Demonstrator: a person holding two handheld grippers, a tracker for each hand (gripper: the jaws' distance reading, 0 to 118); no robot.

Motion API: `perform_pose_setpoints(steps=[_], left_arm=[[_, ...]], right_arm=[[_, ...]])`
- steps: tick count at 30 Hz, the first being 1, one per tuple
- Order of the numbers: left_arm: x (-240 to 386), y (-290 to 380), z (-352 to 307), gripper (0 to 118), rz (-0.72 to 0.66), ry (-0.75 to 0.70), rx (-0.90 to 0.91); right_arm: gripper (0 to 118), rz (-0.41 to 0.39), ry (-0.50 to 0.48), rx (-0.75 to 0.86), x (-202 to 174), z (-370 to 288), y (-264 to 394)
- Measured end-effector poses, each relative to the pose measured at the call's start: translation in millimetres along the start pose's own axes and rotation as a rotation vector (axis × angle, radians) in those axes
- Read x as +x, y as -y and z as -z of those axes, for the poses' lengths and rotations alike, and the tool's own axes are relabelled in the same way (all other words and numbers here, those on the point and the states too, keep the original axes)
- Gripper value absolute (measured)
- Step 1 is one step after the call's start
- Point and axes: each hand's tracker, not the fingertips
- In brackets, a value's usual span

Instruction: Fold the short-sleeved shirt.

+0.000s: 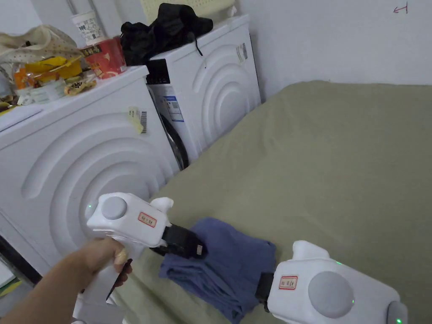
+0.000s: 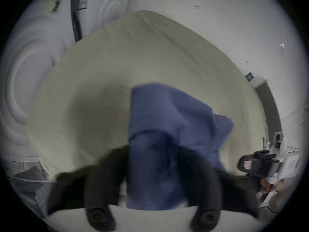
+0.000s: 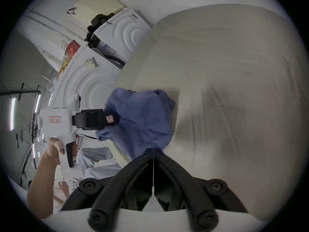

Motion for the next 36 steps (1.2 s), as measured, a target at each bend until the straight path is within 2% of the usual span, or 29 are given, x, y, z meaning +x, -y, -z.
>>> perform_pose_setpoints(steps=[1,2,4,5,7,9,11,14,16,19,22,25,27,28,30,32,34,36], left_arm=[[1.0,-2.1,-1.0,101,-0.018,-0.050,-0.029],[-0.2,-5.7,-7.1,112,-0.024,-0.062,-0.068],[-17.9,-21.0,-24.0,105,-0.046,-0.119,-0.102],[-14.8,-23.7,-37.3,98,-0.045,-0.136,-0.091],[-2.4,-27.0,-64.4,62,0.023,-0.151,-0.042],[38.0,-20.4,-90.7,2,0.104,-0.237,0.006],[69.0,-15.5,-100.7,2,0.124,-0.387,0.074],[113.8,6.0,-119.2,0,0.054,-0.366,0.210],[130.5,15.0,-118.3,0,0.067,-0.360,0.293],[192.4,45.1,-105.4,0,0.101,-0.280,0.265],[255.5,83.1,-74.7,0,0.100,-0.232,0.246],[318.7,123.4,-50.0,0,0.089,-0.099,0.279],[357.1,141.7,-35.3,0,0.097,-0.117,0.300],[381.7,149.8,-30.4,0,0.097,-0.114,0.301],[421.0,160.4,-25.0,0,0.087,-0.114,0.359],[464.6,167.1,-29.1,0,0.092,-0.001,0.431],[503.6,175.7,-32.9,0,0.126,-0.013,0.512],[541.8,179.2,-33.9,0,0.228,-0.014,0.507]], right_arm=[[0,-0.018,-0.002,-0.009,0.5,0.7,-0.9],[0,-0.035,-0.002,-0.011,1.9,-0.2,-1.3],[0,-0.067,-0.006,-0.010,4.8,-1.7,-5.0],[0,-0.047,0.002,-0.006,7.2,-6.3,-6.7],[0,-0.016,-0.017,-0.002,11.3,-13.9,-9.0],[0,-0.034,0.003,0.012,10.5,-24.6,-10.7],[0,-0.042,0.018,0.032,11.9,-35.9,-10.3],[0,-0.054,0.042,0.074,19.7,-61.5,-7.5],[0,-0.090,0.059,0.114,30.0,-84.7,-4.3],[0,-0.127,0.122,0.150,60.2,-126.1,2.2],[0,-0.110,0.212,0.198,110.4,-172.1,12.9],[0,-0.092,0.328,0.250,171.2,-226.7,29.8],[0,-0.058,0.404,0.273,213.2,-266.0,41.3],[0,-0.068,0.436,0.283,234.5,-287.4,47.5],[0,-0.119,0.565,0.293,268.1,-328.5,58.9],[0,-0.149,0.704,0.358,295.9,-375.9,73.2],[0,-0.142,0.751,0.413,316.9,-418.6,83.7],[0,-0.140,0.780,0.456,330.8,-454.3,93.0]])
